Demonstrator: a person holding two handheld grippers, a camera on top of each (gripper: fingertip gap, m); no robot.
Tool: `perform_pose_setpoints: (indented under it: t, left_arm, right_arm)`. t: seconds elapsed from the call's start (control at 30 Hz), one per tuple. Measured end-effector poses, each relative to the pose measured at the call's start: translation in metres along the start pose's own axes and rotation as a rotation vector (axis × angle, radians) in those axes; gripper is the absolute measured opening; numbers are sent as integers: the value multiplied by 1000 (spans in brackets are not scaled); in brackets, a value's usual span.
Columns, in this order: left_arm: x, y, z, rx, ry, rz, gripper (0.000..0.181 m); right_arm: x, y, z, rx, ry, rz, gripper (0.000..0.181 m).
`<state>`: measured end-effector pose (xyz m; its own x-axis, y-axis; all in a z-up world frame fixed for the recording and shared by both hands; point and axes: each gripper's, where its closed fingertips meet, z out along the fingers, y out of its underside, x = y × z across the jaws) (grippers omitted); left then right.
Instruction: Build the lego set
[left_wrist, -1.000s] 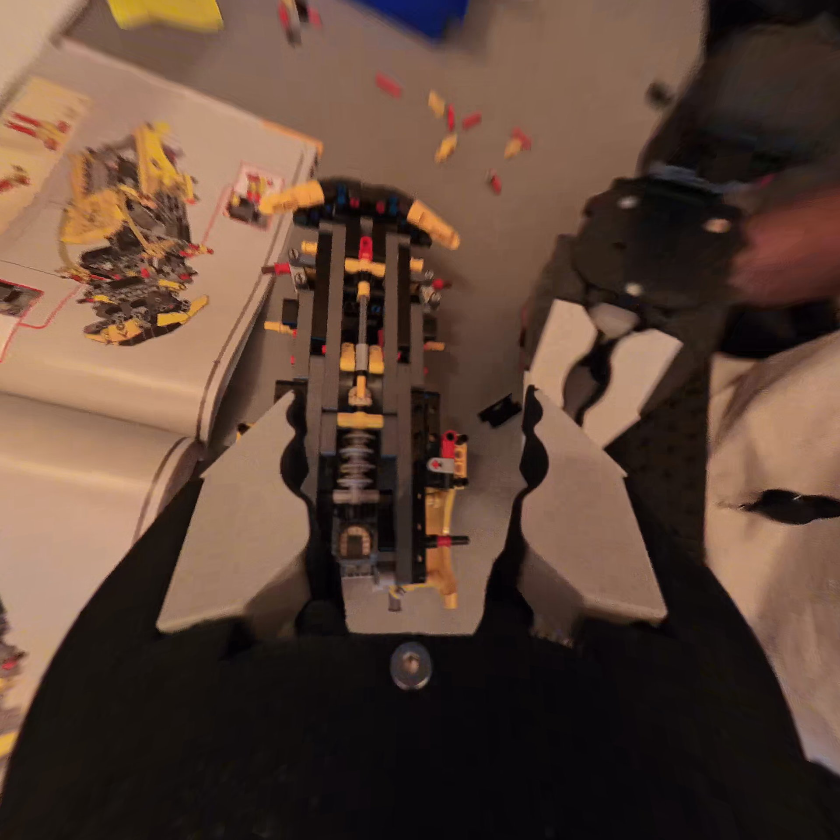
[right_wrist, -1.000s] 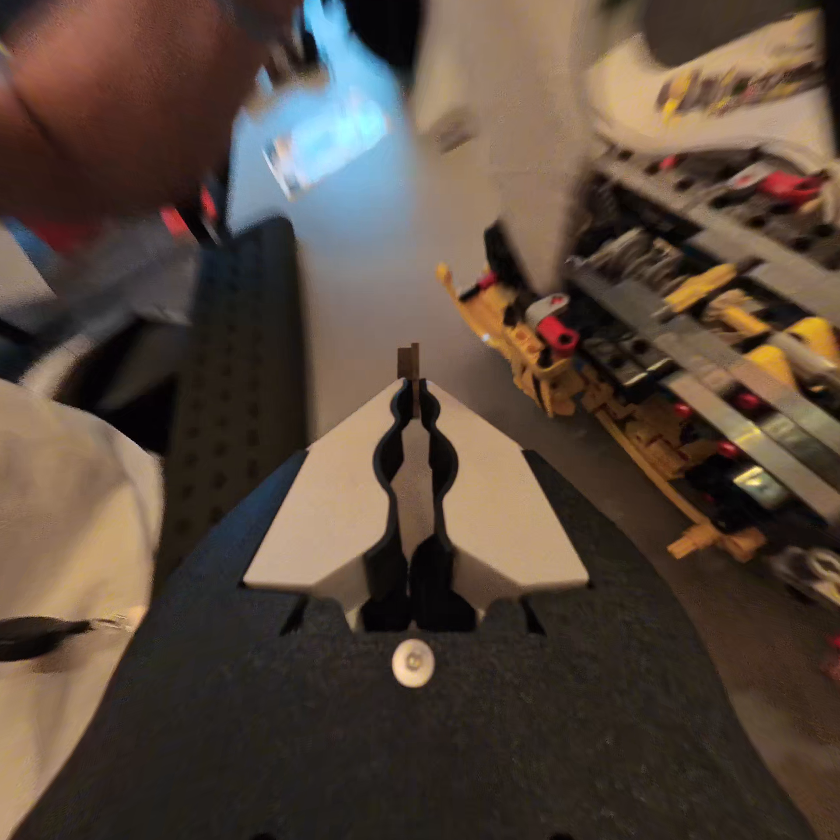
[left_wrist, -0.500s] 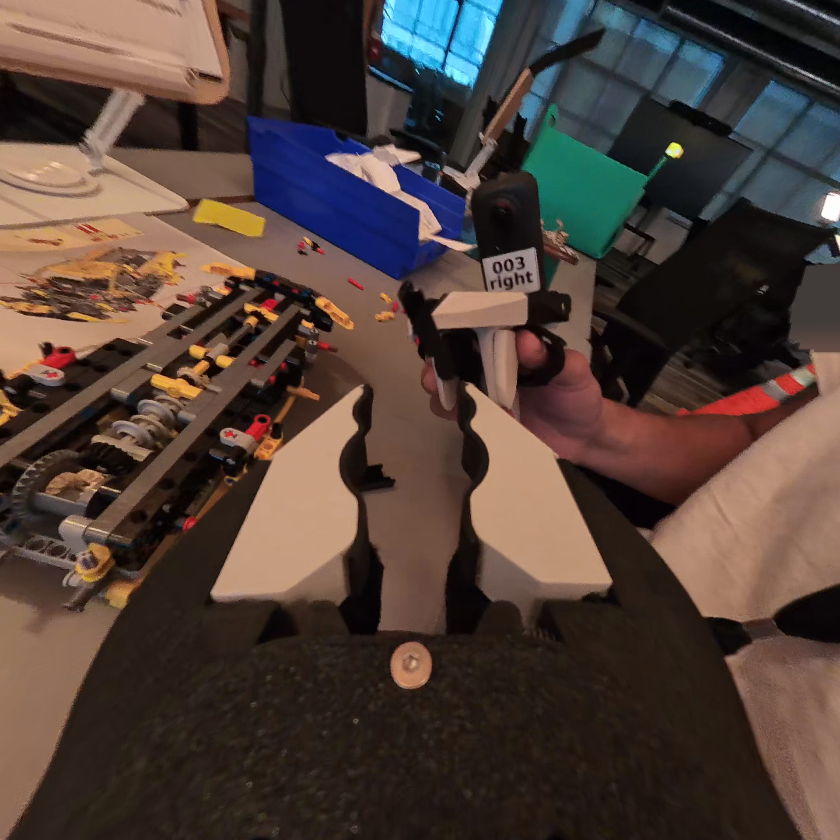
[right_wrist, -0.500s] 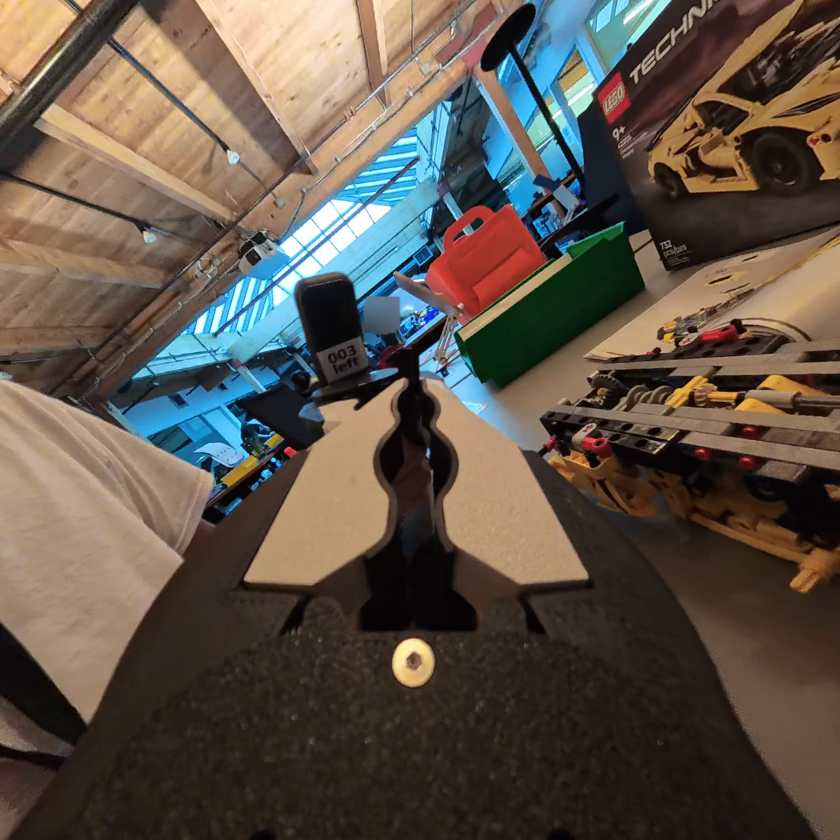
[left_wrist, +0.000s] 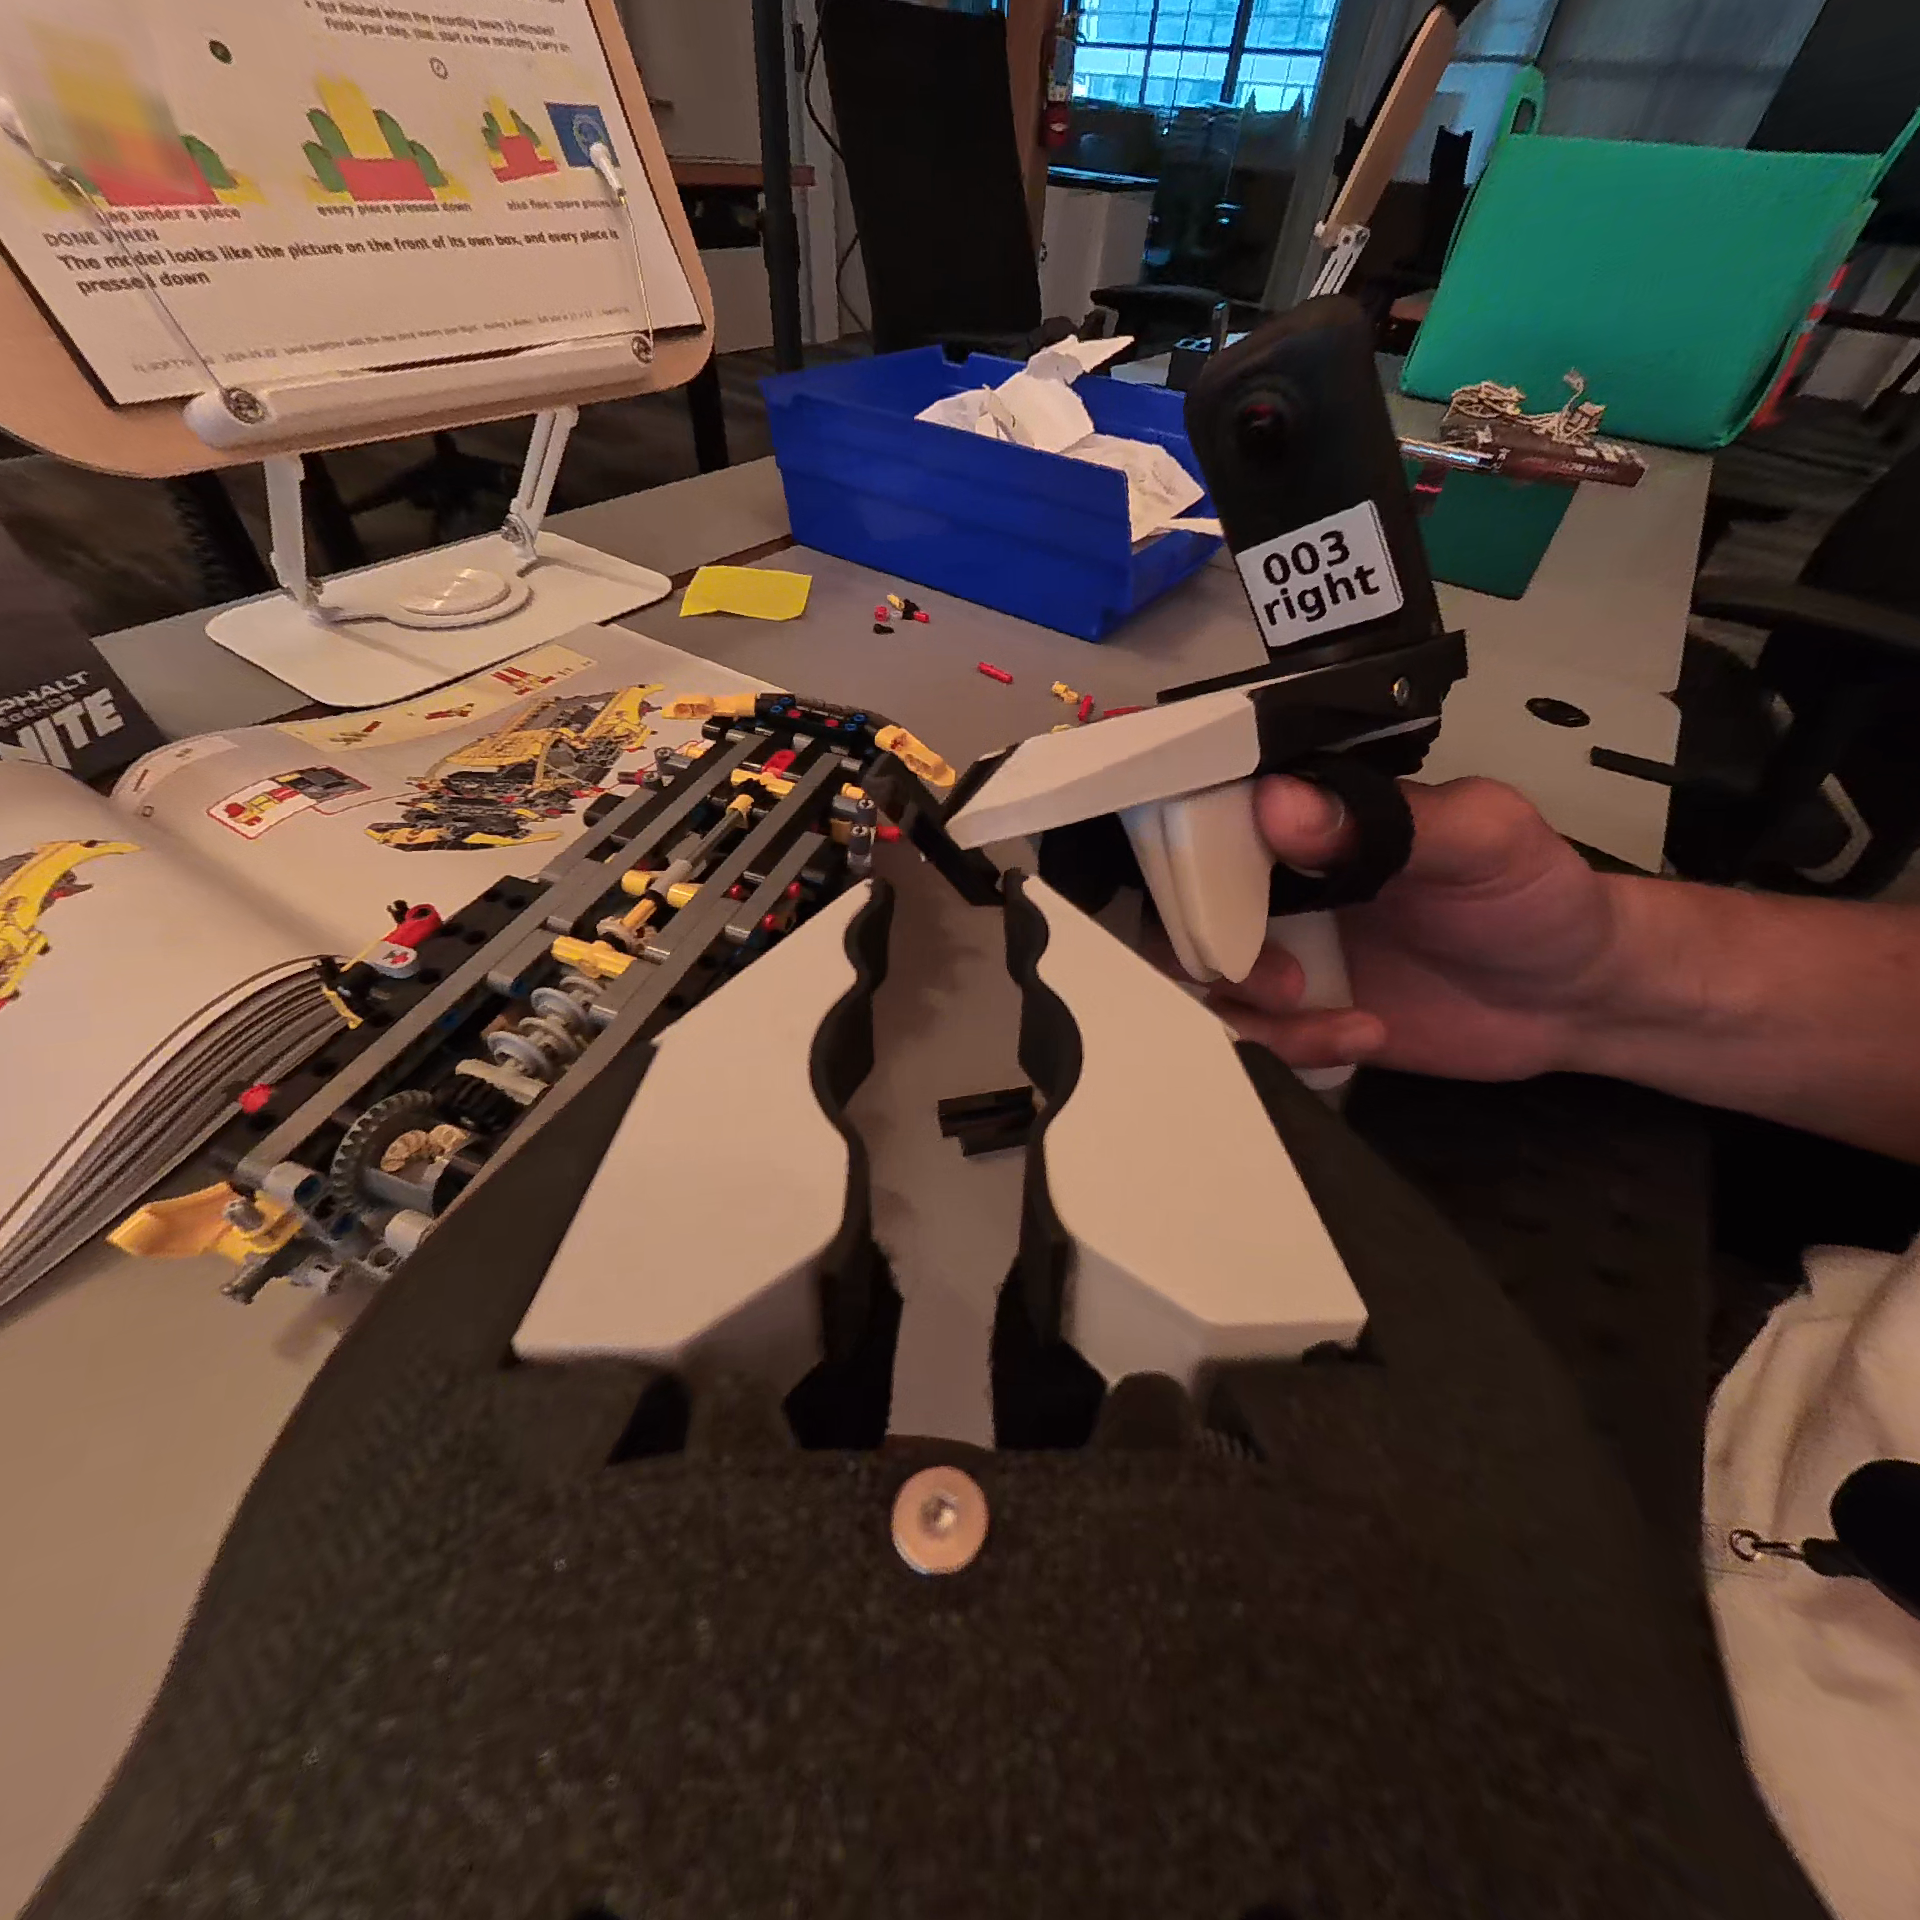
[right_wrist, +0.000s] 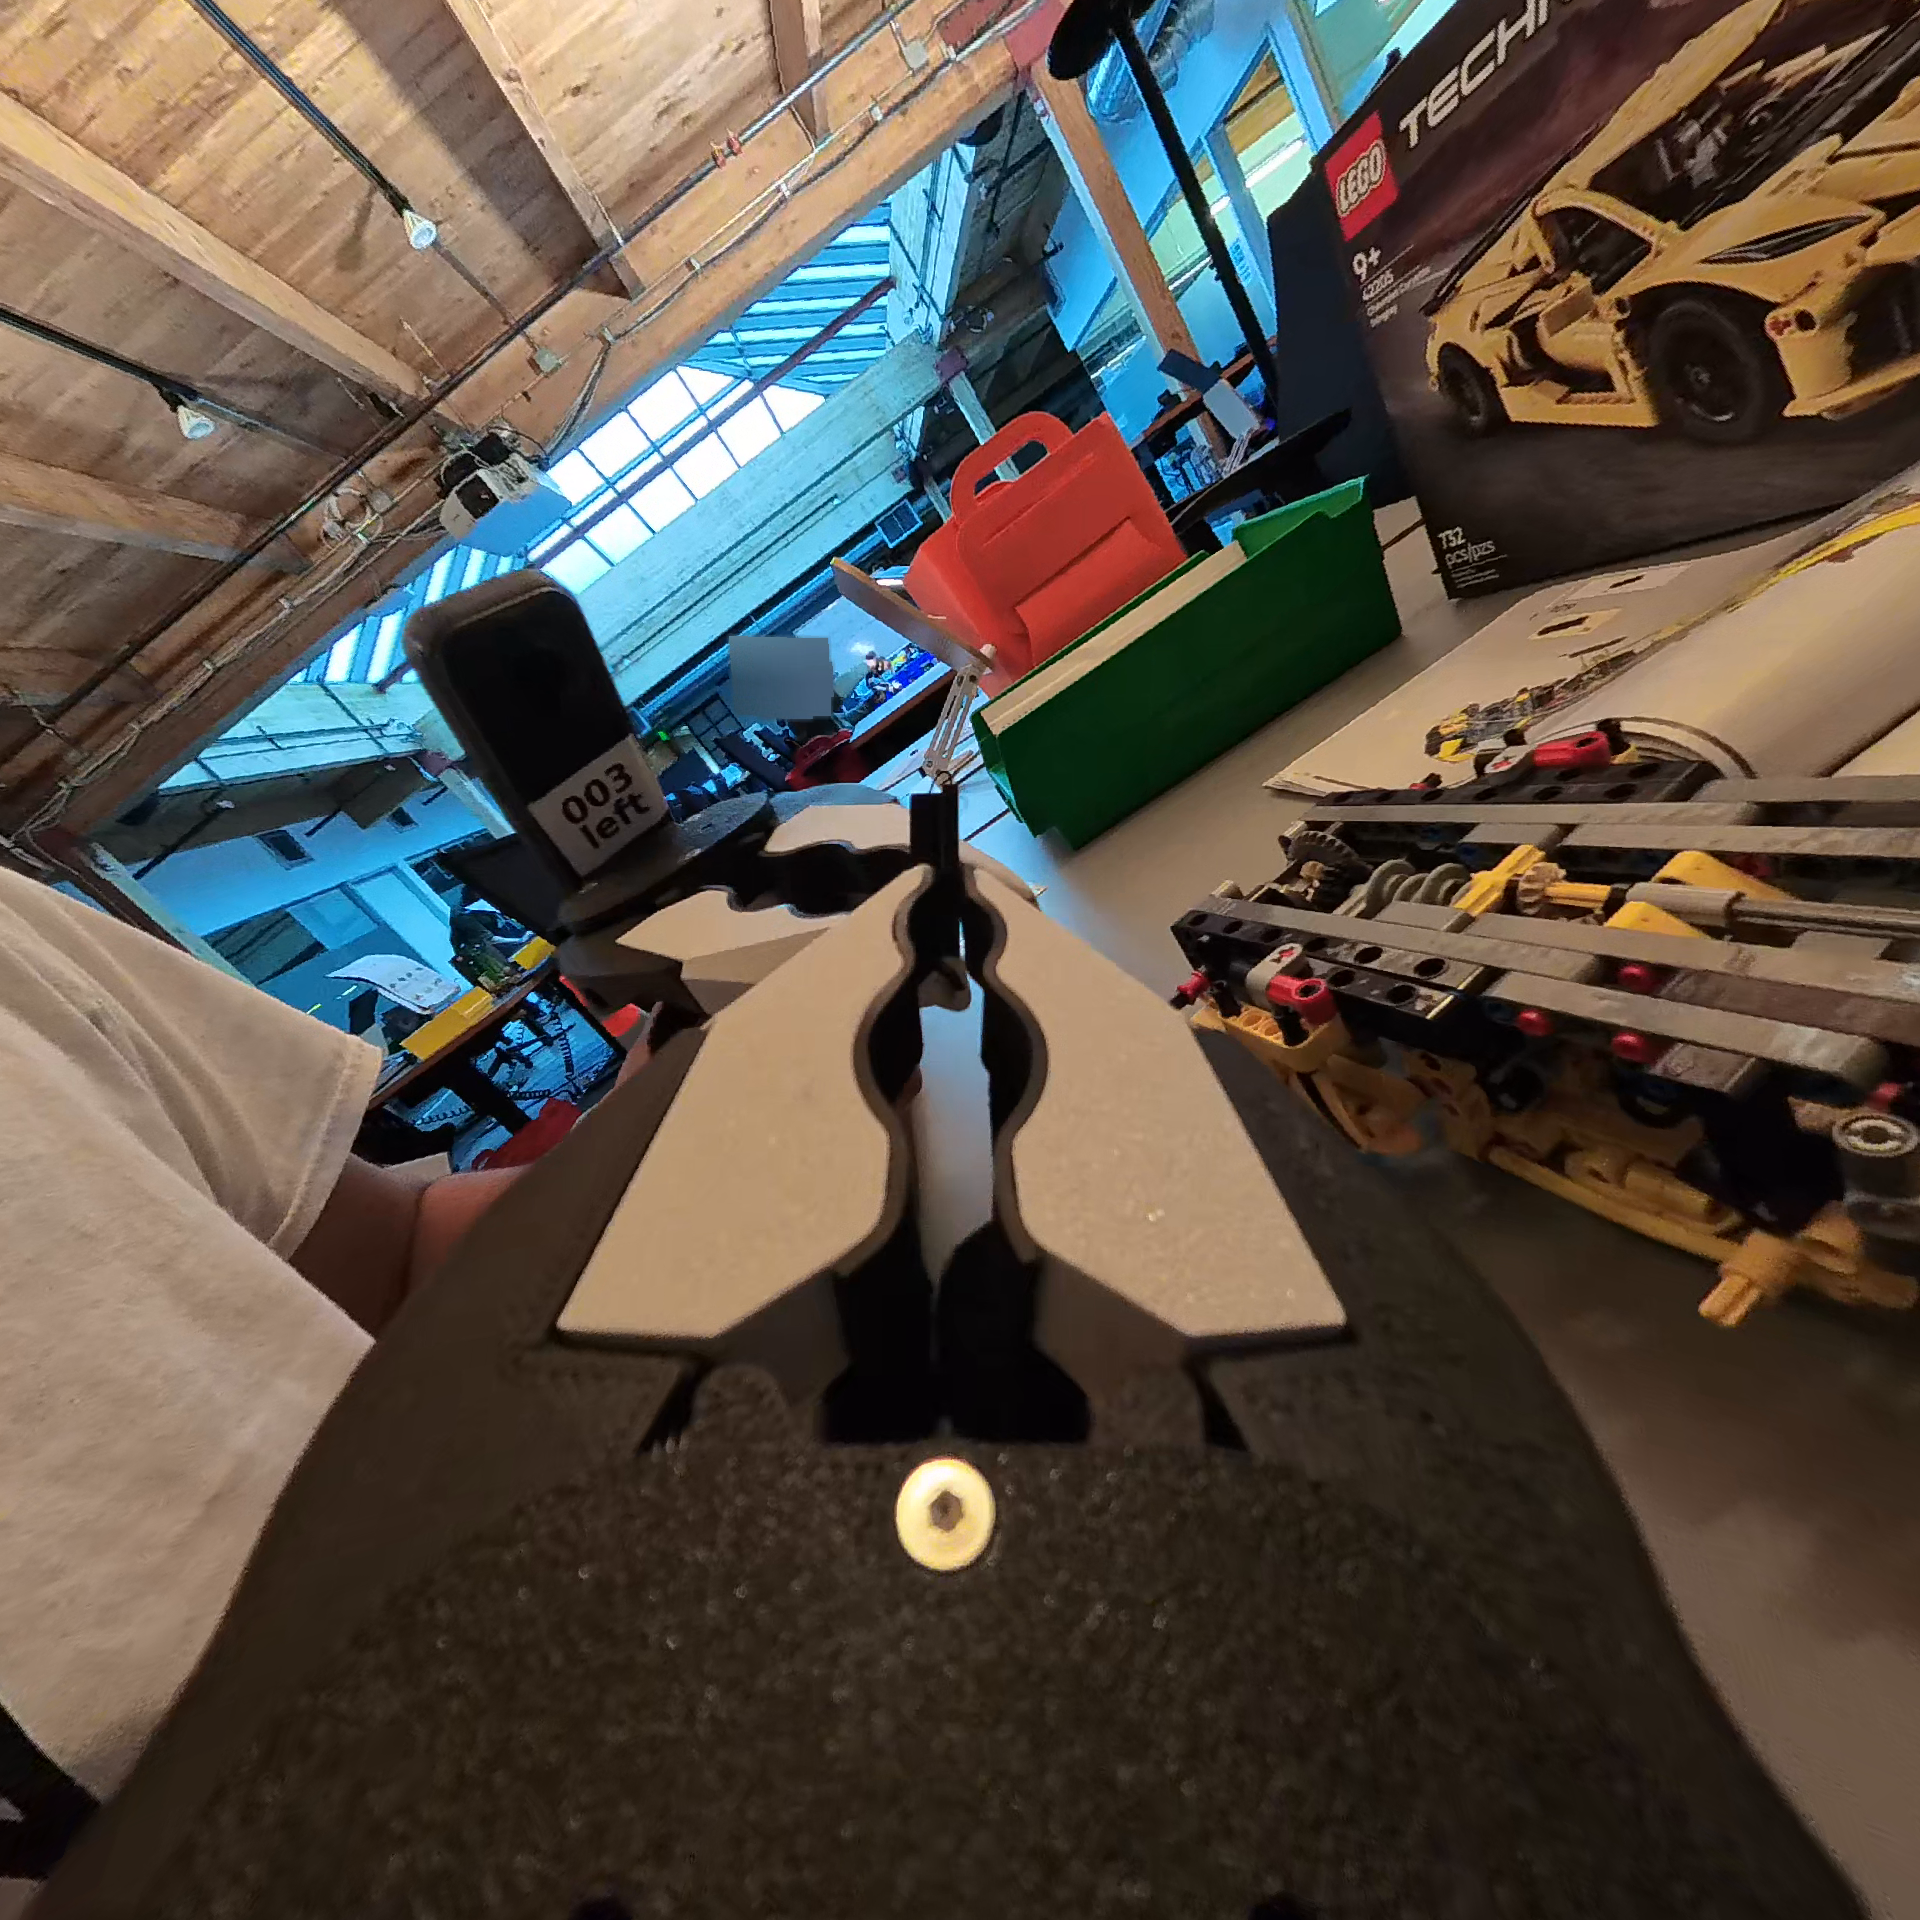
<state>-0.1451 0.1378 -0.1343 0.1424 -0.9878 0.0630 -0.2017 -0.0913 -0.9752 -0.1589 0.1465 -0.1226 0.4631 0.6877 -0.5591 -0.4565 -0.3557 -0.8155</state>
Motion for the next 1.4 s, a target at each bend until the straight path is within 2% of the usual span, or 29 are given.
perform_pose_setpoints:
  t: [0.53,0.67,0.87,1.0,1.17,1.3,1.4]
  left_arm:
    - [-7,-3,-8,-4,-35,55,20]
    - [-3,-1,-7,-23,-42,116,5]
    - [-4,6,-7,-121,-117,347,2]
    - [-8,12,-4,-208,-139,535,2]
    - [-24,22,3,-311,-267,884,1]
    - [-32,32,8,-381,-324,1103,0]
    - [-29,32,14,-383,-327,1162,0]
  right_arm:
    - [4,0,-1,0,5,11,1]
    - [6,2,-1,-5,-1,41,2]
    - [10,7,-1,-34,3,71,2]
    - [20,12,-7,-76,82,-7,7]
    - [28,19,-12,-130,144,-54,15]
    - [37,23,-14,-146,180,-9,17]
    - [42,29,-15,-163,179,91,17]
